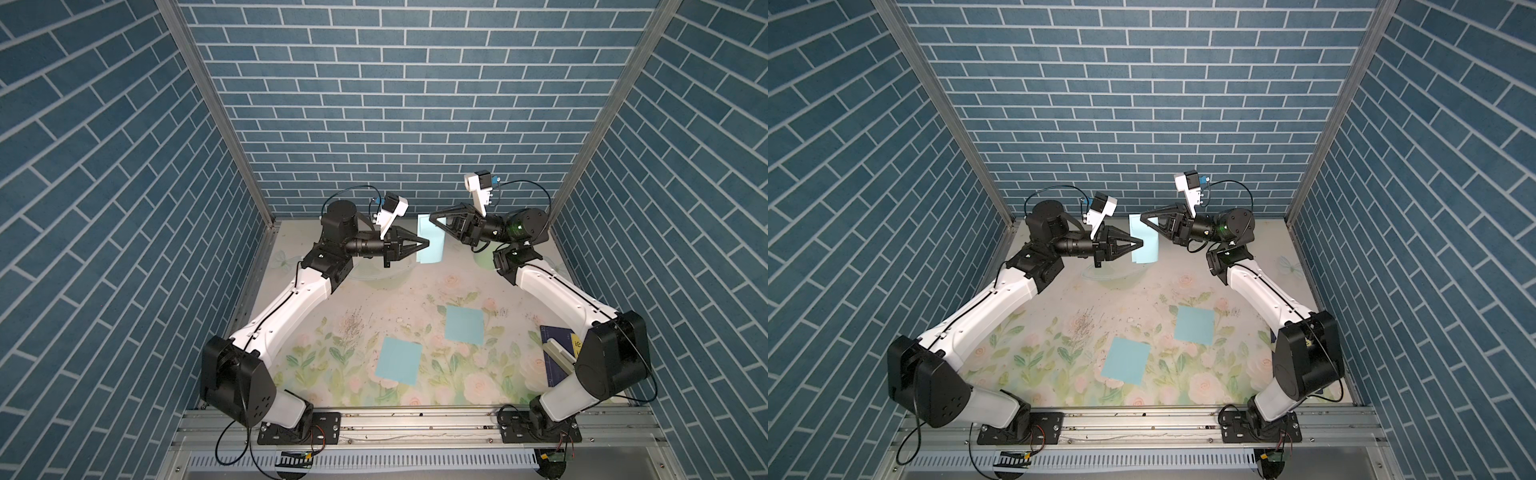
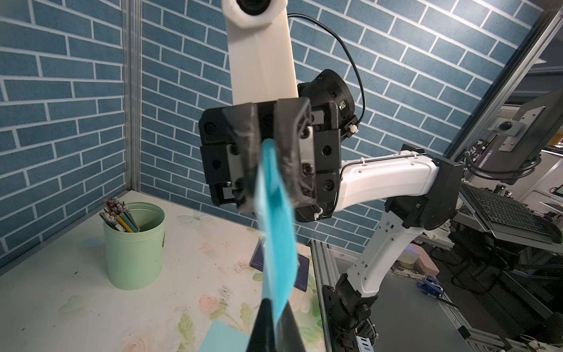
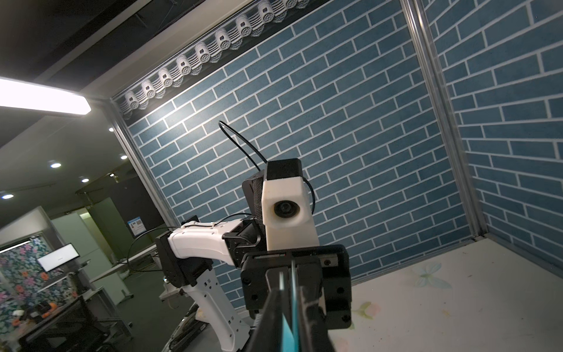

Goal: Fold the square paper along the opposite sides
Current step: Fold the paper.

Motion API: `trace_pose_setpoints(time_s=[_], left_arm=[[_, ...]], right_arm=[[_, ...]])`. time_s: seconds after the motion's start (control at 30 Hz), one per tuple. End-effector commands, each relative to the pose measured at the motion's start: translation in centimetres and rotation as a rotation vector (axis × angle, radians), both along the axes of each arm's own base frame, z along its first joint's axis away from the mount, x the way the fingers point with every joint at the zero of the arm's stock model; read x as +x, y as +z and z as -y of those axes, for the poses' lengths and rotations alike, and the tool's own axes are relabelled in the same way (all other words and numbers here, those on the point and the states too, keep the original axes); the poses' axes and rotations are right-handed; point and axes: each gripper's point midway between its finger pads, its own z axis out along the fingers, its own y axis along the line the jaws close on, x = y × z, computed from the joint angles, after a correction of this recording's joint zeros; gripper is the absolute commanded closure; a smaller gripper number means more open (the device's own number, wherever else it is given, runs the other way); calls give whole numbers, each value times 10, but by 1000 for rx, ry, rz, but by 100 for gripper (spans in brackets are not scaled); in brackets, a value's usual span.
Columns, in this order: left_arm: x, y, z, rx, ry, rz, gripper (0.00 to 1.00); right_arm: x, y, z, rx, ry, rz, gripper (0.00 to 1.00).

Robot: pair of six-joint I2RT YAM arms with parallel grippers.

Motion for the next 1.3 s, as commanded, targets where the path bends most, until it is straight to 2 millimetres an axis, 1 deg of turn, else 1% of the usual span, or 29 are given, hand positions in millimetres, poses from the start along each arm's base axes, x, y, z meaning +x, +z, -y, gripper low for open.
trace_pose_setpoints(time_s=[0.0, 0.07, 0.13, 0.23, 0.27, 0.3, 0.47, 0.57, 0.63, 0.67, 0.77, 0.97, 1.07, 1.2, 1.23, 1.27], left_arm=[[-5, 11, -3, -14, -4, 45, 100], [-6, 14, -4, -19, -8, 51, 100], [-7, 16, -4, -22, -9, 55, 100], [-8, 18, -5, -26, -10, 61, 100], [-8, 18, -5, -25, -9, 60, 100], [-8, 18, -4, -25, -10, 59, 100], [-6, 16, -4, -23, -7, 55, 100], [-5, 13, -4, -19, -4, 51, 100], [-4, 12, -4, -15, 1, 49, 97], [-3, 12, -4, -15, 8, 48, 93], [1, 13, -4, -13, 33, 46, 79], [8, 26, -1, -31, 75, 64, 68], [7, 33, 1, -46, 84, 83, 68], [8, 34, 6, -53, 89, 87, 70], [9, 33, 7, -51, 90, 84, 73], [10, 32, 7, -50, 91, 80, 80]], right_arm=[[-4, 5, 4, 6, -13, 51, 57], [-5, -2, 4, -1, -13, 42, 48], [-8, -8, 2, -5, -4, 36, 43], [-15, -12, 0, -8, 13, 38, 42], [-17, -13, 0, -8, 16, 39, 43], [-18, -13, 0, -8, 18, 41, 48], [-18, -12, 1, -7, 17, 43, 76], [-17, -9, 2, -3, 11, 48, 89], [-17, -7, 2, 0, 7, 50, 97], [-16, -6, 2, 2, 5, 52, 100], [-16, -4, 3, 9, -1, 54, 100], [-10, -3, 1, 17, -15, 46, 100], [-7, -3, 0, 18, -19, 39, 100], [-5, -2, 0, 20, -26, 34, 100], [-4, -2, -1, 19, -26, 33, 100], [-4, -2, -1, 18, -26, 32, 100]])
